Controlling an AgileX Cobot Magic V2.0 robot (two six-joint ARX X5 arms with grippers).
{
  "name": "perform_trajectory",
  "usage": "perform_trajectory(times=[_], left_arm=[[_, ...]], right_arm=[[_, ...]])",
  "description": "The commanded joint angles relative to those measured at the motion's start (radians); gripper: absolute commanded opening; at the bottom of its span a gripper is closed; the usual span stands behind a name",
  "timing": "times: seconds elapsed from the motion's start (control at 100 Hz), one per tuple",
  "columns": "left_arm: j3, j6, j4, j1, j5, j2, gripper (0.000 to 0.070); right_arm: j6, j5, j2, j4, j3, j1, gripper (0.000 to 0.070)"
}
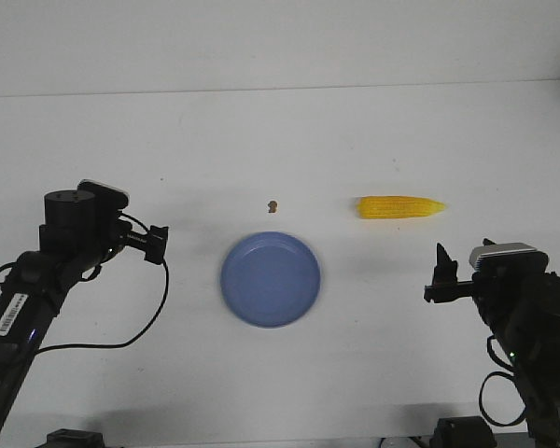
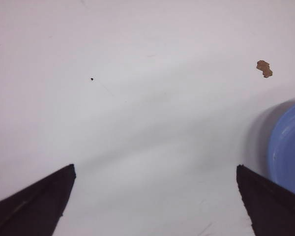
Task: Place corn on plate with both arms
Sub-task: 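Withdraw the left gripper from the plate, then reach the right gripper to the yellow corn cob and grasp it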
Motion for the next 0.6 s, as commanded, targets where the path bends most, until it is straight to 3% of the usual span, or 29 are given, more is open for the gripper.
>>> perform_trajectory(times=[0.0, 0.43, 0.59], left_arm=[[0.015, 0.011, 0.002, 0.0, -0.003, 0.009, 0.07], [0.015, 0.0, 0.009, 0.0, -0.001, 0.009, 0.07], [0.015, -0.011, 0.008, 0.0, -0.001, 0.009, 0.07]], right_arm=[[-0.029, -0.003, 0.022, 0.024, 0.017, 0.001, 0.0515], [-0.395, -0.047, 0.574, -0.115, 0.271, 0.032, 0.0515], [-0.474, -0.057, 0.788, -0.12, 0.383, 0.042, 0.0516]])
